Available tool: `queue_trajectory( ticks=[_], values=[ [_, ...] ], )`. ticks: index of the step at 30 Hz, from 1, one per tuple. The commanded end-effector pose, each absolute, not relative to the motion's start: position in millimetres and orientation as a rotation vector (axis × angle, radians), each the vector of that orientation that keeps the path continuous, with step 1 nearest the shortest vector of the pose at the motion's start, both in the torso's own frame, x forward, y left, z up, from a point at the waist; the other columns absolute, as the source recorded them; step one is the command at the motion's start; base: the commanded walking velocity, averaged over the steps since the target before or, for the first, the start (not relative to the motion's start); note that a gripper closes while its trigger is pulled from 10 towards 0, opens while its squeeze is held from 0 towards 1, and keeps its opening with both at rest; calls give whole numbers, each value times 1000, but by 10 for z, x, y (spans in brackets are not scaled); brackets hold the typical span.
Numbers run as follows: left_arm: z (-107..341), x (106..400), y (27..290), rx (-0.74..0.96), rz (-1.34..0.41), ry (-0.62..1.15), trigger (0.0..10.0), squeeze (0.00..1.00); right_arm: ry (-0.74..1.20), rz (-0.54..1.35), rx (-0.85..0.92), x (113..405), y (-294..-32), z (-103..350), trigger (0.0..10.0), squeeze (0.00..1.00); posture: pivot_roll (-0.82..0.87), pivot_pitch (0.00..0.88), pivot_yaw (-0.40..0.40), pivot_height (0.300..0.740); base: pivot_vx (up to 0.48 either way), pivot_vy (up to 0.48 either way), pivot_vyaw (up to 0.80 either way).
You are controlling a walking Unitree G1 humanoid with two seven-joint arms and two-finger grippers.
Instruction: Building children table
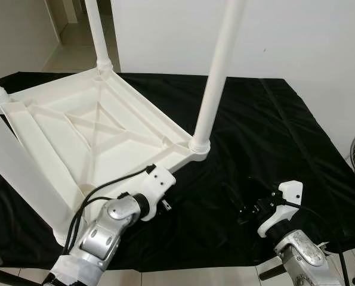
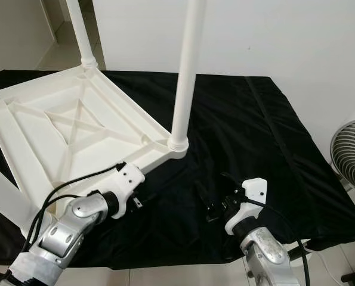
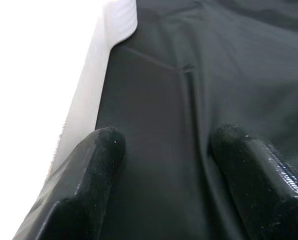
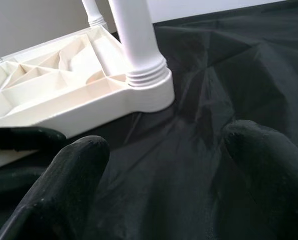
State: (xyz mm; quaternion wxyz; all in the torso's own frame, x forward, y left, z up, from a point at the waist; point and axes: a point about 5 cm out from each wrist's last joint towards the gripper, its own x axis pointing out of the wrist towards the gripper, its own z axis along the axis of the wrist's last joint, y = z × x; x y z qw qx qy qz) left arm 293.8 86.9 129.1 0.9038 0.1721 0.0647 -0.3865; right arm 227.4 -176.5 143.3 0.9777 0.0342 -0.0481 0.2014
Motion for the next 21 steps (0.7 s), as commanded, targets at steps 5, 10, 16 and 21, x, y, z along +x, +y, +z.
queue_trajectory(
  ticks=[5, 10, 16, 21],
  values=[
    [1351, 3064, 1011, 386, -719, 100, 10000, 0, -101, 417, 49, 2265, -1750, 1438, 10000, 0, -61, 115, -18, 740, 0, 0, 0],
    [1334, 3043, 977, 384, -728, 93, 10000, 0, -101, 422, 48, 2272, -1748, 1435, 10000, 0, -58, 112, -21, 740, 0, 0, 0],
    [1396, 2853, 878, 315, -808, 36, 10000, 0, -97, 444, 40, 2280, -1735, 1429, 10000, 0, -44, 112, -28, 740, 0, 0, 0],
    [1488, 2699, 918, 287, -757, -37, 10000, 0, -100, 462, 17, 2354, -1728, 1426, 10000, 0, -14, 116, -39, 740, 0, 0, 0]
  ],
)
